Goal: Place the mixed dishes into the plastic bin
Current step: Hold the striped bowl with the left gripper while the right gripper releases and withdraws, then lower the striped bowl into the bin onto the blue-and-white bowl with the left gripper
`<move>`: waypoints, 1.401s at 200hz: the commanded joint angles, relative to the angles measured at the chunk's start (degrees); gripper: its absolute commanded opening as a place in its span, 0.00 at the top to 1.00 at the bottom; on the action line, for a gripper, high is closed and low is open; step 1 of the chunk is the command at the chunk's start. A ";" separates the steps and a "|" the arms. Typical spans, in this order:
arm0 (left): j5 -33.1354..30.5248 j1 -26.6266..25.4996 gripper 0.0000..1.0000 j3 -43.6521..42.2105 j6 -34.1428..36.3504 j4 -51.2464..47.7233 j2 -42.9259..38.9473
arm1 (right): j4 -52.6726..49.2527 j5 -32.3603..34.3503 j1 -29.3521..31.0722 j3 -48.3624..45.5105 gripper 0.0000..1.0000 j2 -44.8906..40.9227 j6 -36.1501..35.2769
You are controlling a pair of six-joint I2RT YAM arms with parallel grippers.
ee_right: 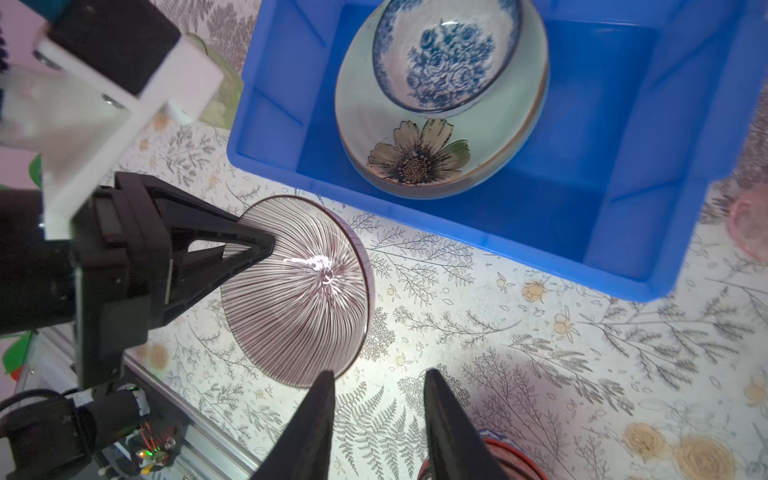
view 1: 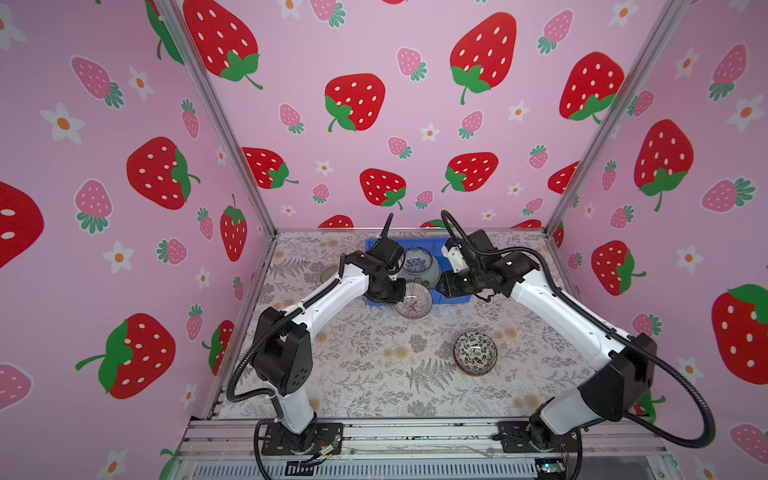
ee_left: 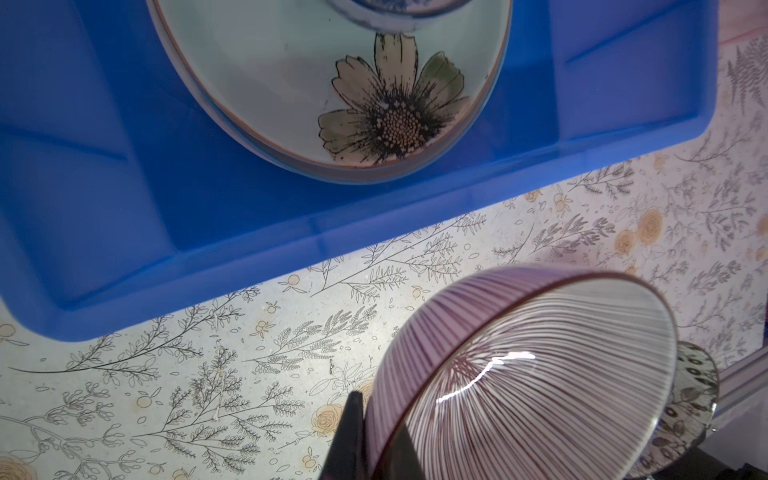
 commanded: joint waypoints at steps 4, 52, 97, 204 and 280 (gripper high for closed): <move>-3.10 0.70 1.00 6.29 -1.18 -0.37 2.15 | 1.37 -0.04 -1.78 -4.11 0.45 -4.66 0.24; -6.63 0.78 1.00 18.97 -4.50 0.44 9.86 | 1.27 0.11 -5.03 -11.31 0.26 -13.05 -0.95; -7.35 1.38 1.00 31.56 -5.31 -0.11 18.91 | -0.56 1.62 -6.48 -14.54 0.01 -18.46 -0.91; -7.88 4.56 1.00 46.25 -4.39 -1.61 28.93 | -4.58 4.36 -7.91 -20.59 0.01 -28.57 1.38; -4.04 6.24 1.00 47.25 -4.96 -0.17 32.94 | -5.26 5.06 -7.91 -21.53 0.01 -30.24 3.17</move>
